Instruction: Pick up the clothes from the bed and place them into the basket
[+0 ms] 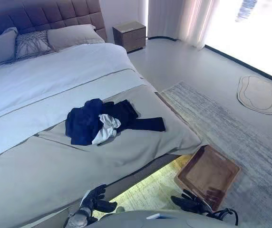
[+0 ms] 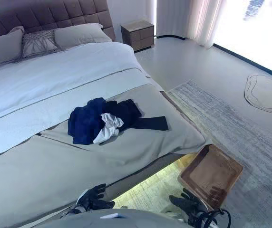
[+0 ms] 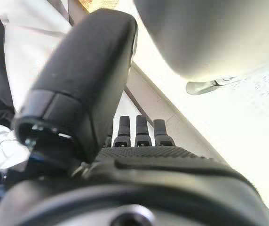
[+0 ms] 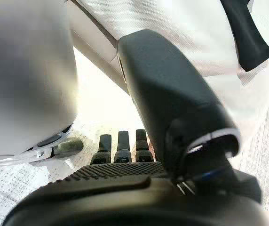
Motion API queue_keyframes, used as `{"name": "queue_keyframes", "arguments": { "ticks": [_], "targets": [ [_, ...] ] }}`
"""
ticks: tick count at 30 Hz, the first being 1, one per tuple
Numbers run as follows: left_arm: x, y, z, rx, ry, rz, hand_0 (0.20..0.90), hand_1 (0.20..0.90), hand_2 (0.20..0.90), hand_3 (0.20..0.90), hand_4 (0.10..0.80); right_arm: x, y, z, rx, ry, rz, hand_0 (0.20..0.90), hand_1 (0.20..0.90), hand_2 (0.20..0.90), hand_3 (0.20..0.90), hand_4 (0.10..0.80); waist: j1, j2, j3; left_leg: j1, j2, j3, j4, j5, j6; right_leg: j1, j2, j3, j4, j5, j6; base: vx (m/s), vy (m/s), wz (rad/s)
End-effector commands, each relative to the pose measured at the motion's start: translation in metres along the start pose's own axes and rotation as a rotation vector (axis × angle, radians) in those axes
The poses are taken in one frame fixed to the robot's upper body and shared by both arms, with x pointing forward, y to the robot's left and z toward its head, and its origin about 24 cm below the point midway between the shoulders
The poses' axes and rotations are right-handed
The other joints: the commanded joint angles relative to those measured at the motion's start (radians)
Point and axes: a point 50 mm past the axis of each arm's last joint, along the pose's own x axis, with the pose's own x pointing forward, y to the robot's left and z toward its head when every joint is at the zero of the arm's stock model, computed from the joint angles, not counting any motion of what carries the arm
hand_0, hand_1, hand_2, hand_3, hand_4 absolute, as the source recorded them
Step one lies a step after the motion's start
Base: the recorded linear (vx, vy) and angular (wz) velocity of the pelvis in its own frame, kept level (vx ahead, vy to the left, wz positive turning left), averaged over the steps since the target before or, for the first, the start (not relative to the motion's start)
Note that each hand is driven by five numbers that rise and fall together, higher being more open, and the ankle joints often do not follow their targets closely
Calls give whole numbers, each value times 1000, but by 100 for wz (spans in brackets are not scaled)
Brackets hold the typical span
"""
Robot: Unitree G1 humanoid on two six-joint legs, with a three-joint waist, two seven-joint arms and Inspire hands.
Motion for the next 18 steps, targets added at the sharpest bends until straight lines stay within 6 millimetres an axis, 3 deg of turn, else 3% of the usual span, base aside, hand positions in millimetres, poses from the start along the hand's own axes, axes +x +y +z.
{"name": "queue_keyframes", "arguments": {
  "ticks": [1,18],
  "targets": [
    [11,12,40,-8,-150,33,900,900,900,900,800,10,17,32,19,-99,37,900,900,900,900,800,15,-26,44,49,-48,83,21,-124,19,-32,-1,59,60,-32,-4,0,0,0],
    [12,11,42,-21,-148,22,900,900,900,900,800,11,18,34,20,-98,10,900,900,900,900,800,21,-27,43,52,-50,77,20,-124,19,-26,-1,55,63,-39,-8,0,0,0]
  ]
}}
